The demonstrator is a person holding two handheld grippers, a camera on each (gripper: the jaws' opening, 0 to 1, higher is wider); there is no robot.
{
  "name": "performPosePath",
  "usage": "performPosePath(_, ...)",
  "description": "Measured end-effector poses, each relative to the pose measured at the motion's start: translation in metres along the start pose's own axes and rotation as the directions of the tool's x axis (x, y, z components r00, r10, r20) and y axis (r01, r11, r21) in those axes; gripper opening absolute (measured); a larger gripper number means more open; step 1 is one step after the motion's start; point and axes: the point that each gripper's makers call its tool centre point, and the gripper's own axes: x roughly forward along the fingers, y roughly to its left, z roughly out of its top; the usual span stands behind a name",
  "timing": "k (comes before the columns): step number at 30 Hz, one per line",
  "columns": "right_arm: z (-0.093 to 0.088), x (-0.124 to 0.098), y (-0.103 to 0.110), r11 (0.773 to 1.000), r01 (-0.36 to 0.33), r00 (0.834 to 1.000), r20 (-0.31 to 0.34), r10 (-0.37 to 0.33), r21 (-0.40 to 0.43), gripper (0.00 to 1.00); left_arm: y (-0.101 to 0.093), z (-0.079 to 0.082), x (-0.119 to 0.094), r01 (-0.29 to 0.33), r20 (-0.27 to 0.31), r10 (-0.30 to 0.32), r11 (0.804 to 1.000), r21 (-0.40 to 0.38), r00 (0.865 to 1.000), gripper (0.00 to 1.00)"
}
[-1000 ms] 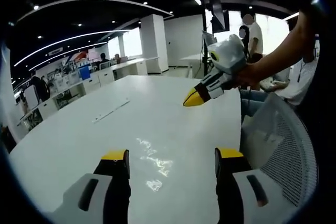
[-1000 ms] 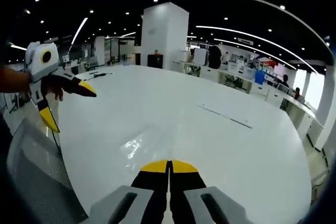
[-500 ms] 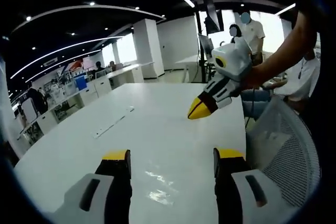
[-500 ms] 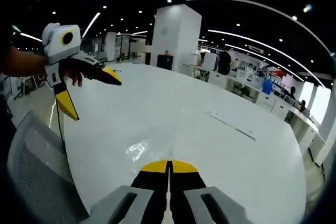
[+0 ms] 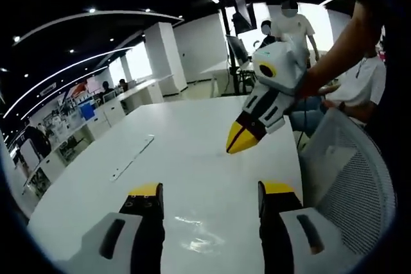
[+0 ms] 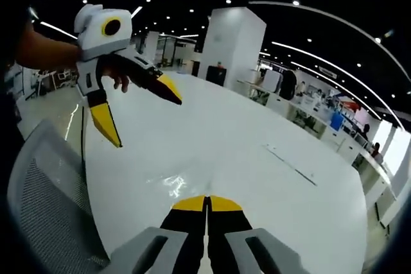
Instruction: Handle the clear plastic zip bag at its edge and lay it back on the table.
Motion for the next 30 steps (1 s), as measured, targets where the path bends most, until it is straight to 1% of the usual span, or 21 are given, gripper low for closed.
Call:
performPosePath(7,-0.002,0.004,0.01,0.997,-0.025,1.0,-0.015,0.024,-0.068,0.0,-0.002,0.001,0.007,0.028,-0.021,-0.027,0.998,0.055,0.999,0.54)
performPosePath(12,-0.002,0.003,0.017,0.995,-0.041,0.999,-0.021,0.04,-0.091,0.0,-0.005,0.001,0.012,0.048,-0.035,-0.045,0.996,0.08,0.998,0.53)
performPosePath(18,-0.003,0.003,0.027,0.988,-0.064,0.998,-0.037,0.06,-0.142,0.0,-0.009,-0.002,0.019,0.078,-0.059,-0.071,0.99,0.121,0.996,0.51)
performPosePath(26,-0.004,0.003,0.035,0.978,-0.086,0.996,-0.051,0.078,-0.19,0.0,-0.011,-0.009,0.025,0.11,-0.09,-0.098,0.985,0.135,0.991,0.47)
performPosePath(30,-0.003,0.003,0.038,0.975,-0.093,0.995,-0.053,0.084,-0.202,0.0,-0.013,-0.014,0.028,0.128,-0.107,-0.113,0.982,0.136,0.988,0.45)
